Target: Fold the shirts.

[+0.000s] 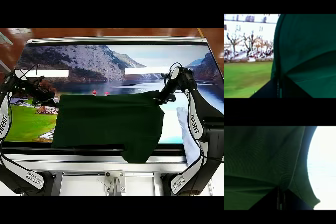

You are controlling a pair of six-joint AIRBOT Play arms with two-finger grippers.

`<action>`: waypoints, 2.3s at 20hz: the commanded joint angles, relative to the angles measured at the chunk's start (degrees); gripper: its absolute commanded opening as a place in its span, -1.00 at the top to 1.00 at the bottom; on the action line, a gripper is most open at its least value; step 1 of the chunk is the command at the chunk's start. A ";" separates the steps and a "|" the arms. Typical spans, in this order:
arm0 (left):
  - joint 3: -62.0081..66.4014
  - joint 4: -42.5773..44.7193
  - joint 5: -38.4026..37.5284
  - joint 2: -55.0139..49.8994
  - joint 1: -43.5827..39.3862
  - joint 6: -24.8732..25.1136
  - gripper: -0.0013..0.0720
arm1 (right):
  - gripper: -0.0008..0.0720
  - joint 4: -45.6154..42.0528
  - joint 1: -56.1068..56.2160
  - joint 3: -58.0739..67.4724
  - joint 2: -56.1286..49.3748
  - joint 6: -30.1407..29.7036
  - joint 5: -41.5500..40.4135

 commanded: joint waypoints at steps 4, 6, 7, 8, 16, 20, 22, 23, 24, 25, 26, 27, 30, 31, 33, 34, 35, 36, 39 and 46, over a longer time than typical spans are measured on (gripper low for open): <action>0.04 0.55 -4.90 -0.07 0.00 -0.92 0.51 | -0.09 1.03 0.07 -0.04 -0.04 2.56 -0.17; 0.09 0.61 -7.32 0.07 0.02 -0.87 -0.59 | -0.48 1.60 0.04 0.02 0.44 1.75 1.73; 0.09 0.96 -8.46 0.44 0.31 -0.81 -0.66 | -0.48 0.22 -0.11 0.02 1.38 0.90 3.34; 0.09 1.25 -9.66 1.22 0.90 -0.68 -0.66 | -0.48 -2.12 -0.37 0.02 2.64 -0.07 5.25; -24.87 1.27 -4.90 23.63 14.25 2.16 -0.86 | -0.50 -4.68 -12.87 -15.52 25.05 -4.24 8.24; -49.16 -1.64 6.36 33.18 17.94 5.01 -0.98 | -0.75 10.19 -16.20 -33.11 33.42 -9.16 -1.09; -54.25 -2.19 8.13 33.20 17.97 5.44 -0.98 | -0.75 10.32 -15.74 -35.87 33.57 -9.46 -2.05; -55.80 -3.65 9.49 33.22 17.99 6.32 -0.98 | -0.75 10.73 -15.74 -36.52 33.57 -9.60 -2.64; -56.98 -5.40 11.08 33.20 17.99 7.10 -0.98 | -0.75 11.06 -15.74 -36.81 33.57 -9.60 -3.43; -57.75 -7.08 12.39 33.20 17.97 7.58 -0.98 | -0.75 11.10 -15.74 -36.81 33.59 -9.60 -4.04; -58.21 -8.52 13.57 33.20 17.97 7.69 -0.97 | -0.75 11.10 -15.74 -36.81 33.57 -9.60 -4.55; -58.45 -9.66 14.38 33.18 17.97 8.00 -0.97 | -0.75 11.10 -15.74 -36.81 33.57 -9.60 -4.90; -59.41 -11.61 16.00 32.83 17.64 8.00 -0.96 | -0.75 11.10 -15.74 -36.81 33.57 -9.57 -5.38; -60.00 -12.04 16.48 32.59 17.38 8.00 -0.96 | -0.75 11.10 -15.74 -36.81 33.59 -9.57 -5.38; -61.59 -13.57 17.68 31.71 16.65 8.13 -0.96 | -0.75 11.10 -15.74 -36.81 33.59 -9.55 -5.35; -62.60 -14.47 18.51 31.21 16.37 8.81 -0.96 | -0.75 11.13 -15.74 -36.81 33.57 -9.51 -5.27; -63.30 -14.67 19.54 30.97 16.20 8.83 -0.93 | -0.75 11.13 -15.74 -36.81 33.59 -9.40 -5.07; -63.63 -14.75 20.44 30.93 16.06 8.83 -0.49 | -0.75 11.08 -15.74 -36.81 33.57 -9.40 -4.72; -63.41 -15.47 21.14 30.95 16.09 8.83 0.54 | -0.74 10.19 -15.74 -36.98 33.59 -9.33 -3.96; -63.36 -15.43 18.56 33.92 16.09 11.91 0.85 | -0.75 12.50 -15.74 -52.74 36.68 -11.67 -2.36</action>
